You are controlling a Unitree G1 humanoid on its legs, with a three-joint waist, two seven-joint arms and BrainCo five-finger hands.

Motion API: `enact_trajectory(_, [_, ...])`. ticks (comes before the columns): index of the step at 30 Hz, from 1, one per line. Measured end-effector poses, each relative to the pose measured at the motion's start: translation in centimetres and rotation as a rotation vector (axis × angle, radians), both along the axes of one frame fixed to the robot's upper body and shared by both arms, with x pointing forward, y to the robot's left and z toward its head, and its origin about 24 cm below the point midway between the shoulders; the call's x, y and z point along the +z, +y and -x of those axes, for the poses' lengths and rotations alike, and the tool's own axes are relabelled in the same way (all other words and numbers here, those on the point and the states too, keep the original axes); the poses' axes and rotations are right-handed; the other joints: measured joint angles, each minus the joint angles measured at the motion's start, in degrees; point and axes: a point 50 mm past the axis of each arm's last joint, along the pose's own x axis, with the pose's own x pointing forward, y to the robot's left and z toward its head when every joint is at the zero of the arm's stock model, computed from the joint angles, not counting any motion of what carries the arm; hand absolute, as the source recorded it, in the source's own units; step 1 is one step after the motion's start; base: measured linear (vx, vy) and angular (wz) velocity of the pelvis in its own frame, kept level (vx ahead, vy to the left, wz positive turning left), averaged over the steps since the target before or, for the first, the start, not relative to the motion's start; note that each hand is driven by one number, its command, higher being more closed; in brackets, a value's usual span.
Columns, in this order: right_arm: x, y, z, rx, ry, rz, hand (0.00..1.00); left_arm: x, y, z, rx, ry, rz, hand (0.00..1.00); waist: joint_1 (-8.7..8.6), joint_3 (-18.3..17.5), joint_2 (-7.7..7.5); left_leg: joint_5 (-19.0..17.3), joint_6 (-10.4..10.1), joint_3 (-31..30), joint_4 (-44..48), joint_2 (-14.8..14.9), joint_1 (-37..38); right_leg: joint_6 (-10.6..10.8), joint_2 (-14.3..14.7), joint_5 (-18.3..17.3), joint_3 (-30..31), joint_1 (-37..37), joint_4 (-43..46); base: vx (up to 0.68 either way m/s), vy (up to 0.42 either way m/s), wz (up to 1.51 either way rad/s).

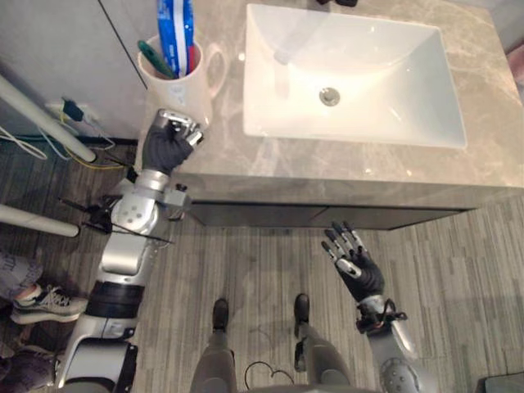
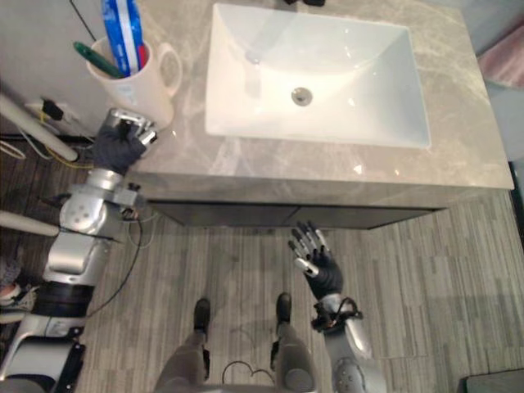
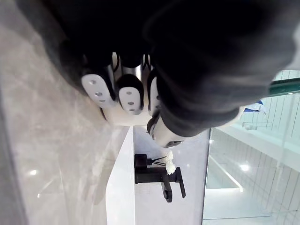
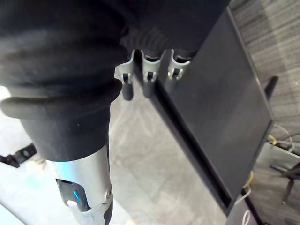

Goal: Organize washtable

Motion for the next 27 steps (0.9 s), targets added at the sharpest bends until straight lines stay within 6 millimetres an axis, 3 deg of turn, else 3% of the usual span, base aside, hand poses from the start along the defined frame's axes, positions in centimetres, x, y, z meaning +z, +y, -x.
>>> enact_trajectory(16, [0.0, 0.0, 0.1, 0.001, 0.002, -0.007, 0.0, 4.0, 0.5, -2.3, 0.048, -0.057, -0.096, 1.0, -0.12, 0.8, -1.15, -0.2, -0.3, 0.7, 0.9, 0.3, -1.5, 0.0, 0.4, 1.3, 1.3, -0.8, -2.0, -0.01, -0.005, -0.02])
enact_trajectory(22, [-0.1, 0.4, 0.1, 0.014, 0.004, -0.017, 0.0, 6.4, 1.9, -3.0, 0.113, -0.087, -0.152, 1.0, -0.2, 1.3, -2.43, -0.2, -0.4, 0.8, 1.0, 0.8, -1.8, -0.3, 0.9, 1.9, 1.6, -1.0, -2.8, -0.02, -0.012, -0.04])
enact_trajectory(27, [-0.1, 0.4, 0.1, 0.015, 0.006, -0.024, 0.0, 7.4, 2.9, -3.1, 0.142, -0.097, -0.163, 1.0, -0.41, 1.3, -2.47, -0.3, -0.5, 0.9, 1.0, 0.8, -2.2, -0.2, 1.0, 2.2, 1.7, -1.2, -3.2, 0.0, 0.0, 0.0])
